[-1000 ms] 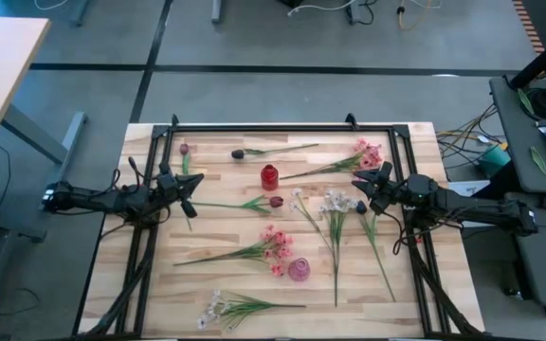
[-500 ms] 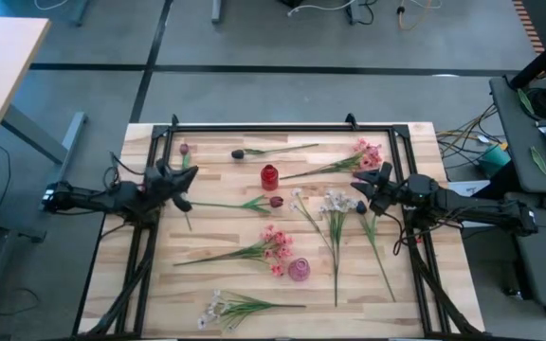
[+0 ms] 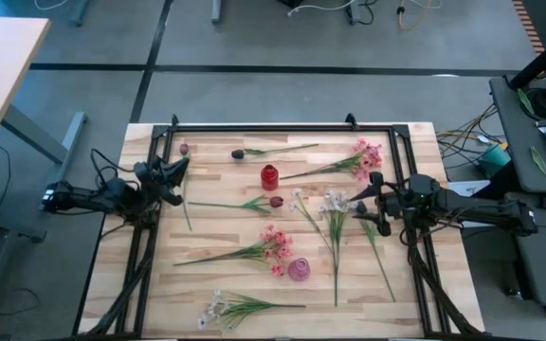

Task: Sort flowers into vase by color
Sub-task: Put the white flowers into the red vase

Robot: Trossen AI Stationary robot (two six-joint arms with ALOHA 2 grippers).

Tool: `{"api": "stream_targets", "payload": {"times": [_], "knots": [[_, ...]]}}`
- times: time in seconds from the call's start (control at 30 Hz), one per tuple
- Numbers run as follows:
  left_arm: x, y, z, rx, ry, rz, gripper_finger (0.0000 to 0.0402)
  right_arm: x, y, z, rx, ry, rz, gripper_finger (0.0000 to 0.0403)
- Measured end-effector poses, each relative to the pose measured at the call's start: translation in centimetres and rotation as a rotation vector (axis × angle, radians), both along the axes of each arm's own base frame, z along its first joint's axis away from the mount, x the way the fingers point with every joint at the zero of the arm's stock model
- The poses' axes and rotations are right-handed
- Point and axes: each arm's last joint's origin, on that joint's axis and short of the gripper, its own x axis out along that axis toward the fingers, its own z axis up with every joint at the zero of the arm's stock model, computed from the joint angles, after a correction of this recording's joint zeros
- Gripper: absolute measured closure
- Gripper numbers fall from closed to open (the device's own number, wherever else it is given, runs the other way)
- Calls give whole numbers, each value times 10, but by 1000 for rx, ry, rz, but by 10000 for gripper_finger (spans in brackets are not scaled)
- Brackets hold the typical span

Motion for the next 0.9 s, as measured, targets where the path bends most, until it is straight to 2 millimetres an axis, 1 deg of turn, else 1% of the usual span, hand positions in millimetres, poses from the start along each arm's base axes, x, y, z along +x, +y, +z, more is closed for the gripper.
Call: {"api": "stream_targets", "payload": {"times": [0.07,0.13,0.17,0.23,0.4,0.43,0.53,0.6,0.7,0.8,0.9], "knots": [[0,0,0,-15,-11,-7,402,0,0,0,78,13,-13,172],[0,0,0,-35,-26,-16,402,0,0,0,118,21,-17,172],[0,0,0,-43,-32,-20,402,0,0,-1,166,34,-18,172],[0,0,0,-66,-49,-30,402,0,0,0,320,57,-26,172],[0,0,0,-75,-57,-34,402,0,-1,19,590,-92,-33,172],[0,0,0,-72,-55,-33,402,0,-2,22,654,-108,-64,172],[0,0,0,-72,-55,-33,402,0,-6,30,838,-110,-229,172],[0,0,0,-57,-42,-23,402,0,-8,34,879,-55,-319,172],[1,0,-1,-56,-32,-28,402,2,-9,43,903,32,-397,172],[4,-2,-3,-22,-2,-93,402,6,-11,52,919,113,-441,172],[7,-4,-2,-8,-16,-177,402,10,-12,60,917,221,-504,172]]}}
